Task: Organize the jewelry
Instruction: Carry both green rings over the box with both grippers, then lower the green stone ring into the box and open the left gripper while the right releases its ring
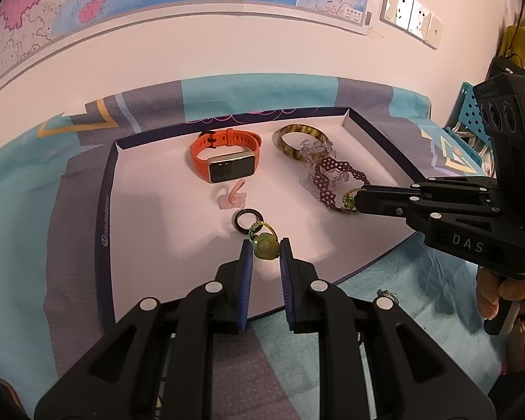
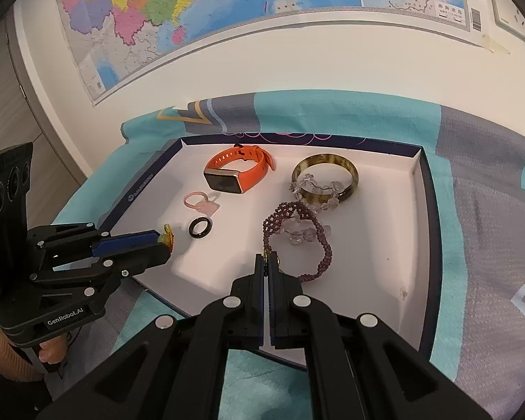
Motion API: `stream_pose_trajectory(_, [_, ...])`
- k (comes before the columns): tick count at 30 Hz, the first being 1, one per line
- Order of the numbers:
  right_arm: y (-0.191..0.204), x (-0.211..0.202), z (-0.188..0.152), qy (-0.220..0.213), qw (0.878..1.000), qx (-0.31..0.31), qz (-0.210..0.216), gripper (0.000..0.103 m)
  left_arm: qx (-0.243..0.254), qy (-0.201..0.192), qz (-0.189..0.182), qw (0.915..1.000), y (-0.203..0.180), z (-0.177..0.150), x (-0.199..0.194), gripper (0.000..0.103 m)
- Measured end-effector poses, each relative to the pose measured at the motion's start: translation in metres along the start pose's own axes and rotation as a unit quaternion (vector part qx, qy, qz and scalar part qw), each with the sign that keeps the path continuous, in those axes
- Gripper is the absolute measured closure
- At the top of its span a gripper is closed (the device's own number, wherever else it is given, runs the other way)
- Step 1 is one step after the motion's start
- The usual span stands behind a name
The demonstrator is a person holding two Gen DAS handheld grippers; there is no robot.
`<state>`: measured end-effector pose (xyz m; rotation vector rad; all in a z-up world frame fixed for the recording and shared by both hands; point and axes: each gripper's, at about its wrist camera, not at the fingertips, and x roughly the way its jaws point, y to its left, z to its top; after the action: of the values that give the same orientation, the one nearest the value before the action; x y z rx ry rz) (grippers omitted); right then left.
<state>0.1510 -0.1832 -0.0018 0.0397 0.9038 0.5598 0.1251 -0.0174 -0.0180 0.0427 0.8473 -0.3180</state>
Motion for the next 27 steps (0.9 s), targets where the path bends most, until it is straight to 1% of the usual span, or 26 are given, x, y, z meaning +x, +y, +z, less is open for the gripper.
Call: stream_pose_trajectory(27, [-0.004,0.012,0.005,0.003,1.0,0.005,-0.015,0.102,-0.011,0.022,0.006,0.9997,0.005,0.004,0.02,0.087])
